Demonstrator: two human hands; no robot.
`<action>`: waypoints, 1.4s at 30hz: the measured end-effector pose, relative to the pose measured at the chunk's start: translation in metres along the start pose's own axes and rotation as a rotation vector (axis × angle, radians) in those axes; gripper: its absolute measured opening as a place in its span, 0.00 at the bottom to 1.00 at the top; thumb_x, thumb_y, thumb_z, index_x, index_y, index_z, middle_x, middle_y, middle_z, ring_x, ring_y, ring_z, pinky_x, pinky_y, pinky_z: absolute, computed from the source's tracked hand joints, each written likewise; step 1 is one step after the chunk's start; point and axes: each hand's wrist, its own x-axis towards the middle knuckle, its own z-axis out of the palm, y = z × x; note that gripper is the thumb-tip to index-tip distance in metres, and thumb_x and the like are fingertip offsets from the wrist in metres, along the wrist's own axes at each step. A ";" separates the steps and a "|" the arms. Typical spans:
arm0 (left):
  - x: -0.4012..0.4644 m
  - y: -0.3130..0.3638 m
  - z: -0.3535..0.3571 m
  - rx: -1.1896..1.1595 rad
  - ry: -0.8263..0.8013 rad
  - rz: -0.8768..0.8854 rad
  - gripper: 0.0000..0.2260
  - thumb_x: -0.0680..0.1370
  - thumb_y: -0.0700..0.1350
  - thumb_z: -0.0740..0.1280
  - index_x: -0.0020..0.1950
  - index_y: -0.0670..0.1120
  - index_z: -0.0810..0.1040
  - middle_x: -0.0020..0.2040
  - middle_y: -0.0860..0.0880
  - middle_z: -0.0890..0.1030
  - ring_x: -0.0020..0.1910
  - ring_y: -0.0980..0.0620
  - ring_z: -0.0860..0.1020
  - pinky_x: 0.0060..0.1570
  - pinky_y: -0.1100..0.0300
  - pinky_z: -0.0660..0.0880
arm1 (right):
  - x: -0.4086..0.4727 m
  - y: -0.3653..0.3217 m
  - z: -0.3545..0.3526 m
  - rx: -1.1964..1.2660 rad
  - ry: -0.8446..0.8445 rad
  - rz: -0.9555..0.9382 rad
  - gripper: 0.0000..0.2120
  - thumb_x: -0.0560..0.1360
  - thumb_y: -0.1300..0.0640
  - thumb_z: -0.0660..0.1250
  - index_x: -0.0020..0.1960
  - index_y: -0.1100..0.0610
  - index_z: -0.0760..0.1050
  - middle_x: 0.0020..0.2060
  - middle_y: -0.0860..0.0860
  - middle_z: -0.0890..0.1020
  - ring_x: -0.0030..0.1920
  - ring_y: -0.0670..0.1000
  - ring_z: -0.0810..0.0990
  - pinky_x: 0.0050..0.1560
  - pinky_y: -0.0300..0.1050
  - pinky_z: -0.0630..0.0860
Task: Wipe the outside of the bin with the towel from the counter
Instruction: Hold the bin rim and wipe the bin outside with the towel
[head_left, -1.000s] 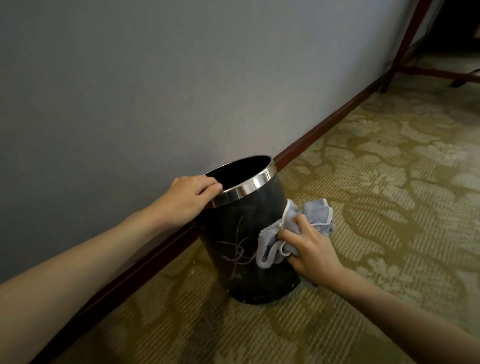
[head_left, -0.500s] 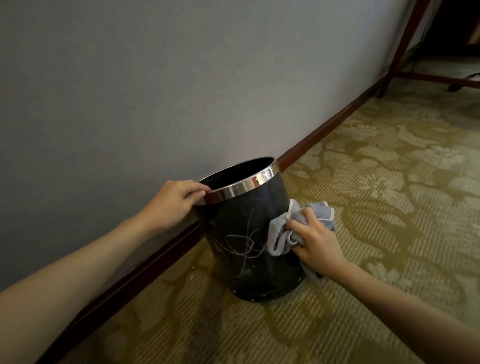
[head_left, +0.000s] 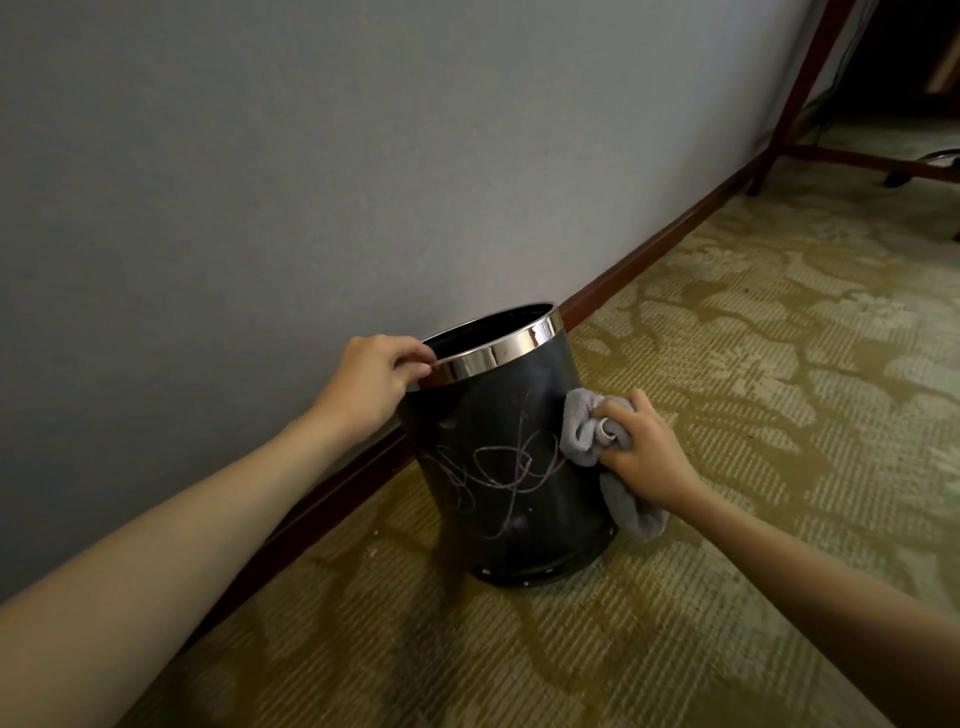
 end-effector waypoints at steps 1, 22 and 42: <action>0.003 0.003 0.001 -0.007 0.012 -0.009 0.05 0.74 0.37 0.68 0.48 0.43 0.82 0.43 0.49 0.83 0.44 0.54 0.78 0.40 0.78 0.68 | 0.004 -0.001 -0.002 0.051 0.009 0.025 0.14 0.68 0.60 0.71 0.52 0.50 0.75 0.45 0.49 0.68 0.44 0.52 0.73 0.47 0.55 0.75; 0.023 0.043 0.015 0.060 -0.102 -0.108 0.06 0.73 0.40 0.70 0.37 0.45 0.76 0.38 0.47 0.77 0.37 0.51 0.75 0.36 0.61 0.72 | -0.032 0.008 0.000 -0.447 -0.038 -0.417 0.14 0.62 0.60 0.74 0.47 0.54 0.78 0.43 0.56 0.74 0.38 0.57 0.77 0.22 0.47 0.72; 0.026 0.053 0.018 0.143 -0.127 -0.207 0.06 0.73 0.44 0.70 0.38 0.44 0.78 0.37 0.48 0.76 0.33 0.52 0.74 0.36 0.60 0.68 | 0.011 -0.049 -0.009 -0.372 0.098 -0.469 0.14 0.64 0.61 0.73 0.50 0.56 0.77 0.48 0.59 0.75 0.40 0.56 0.76 0.22 0.42 0.69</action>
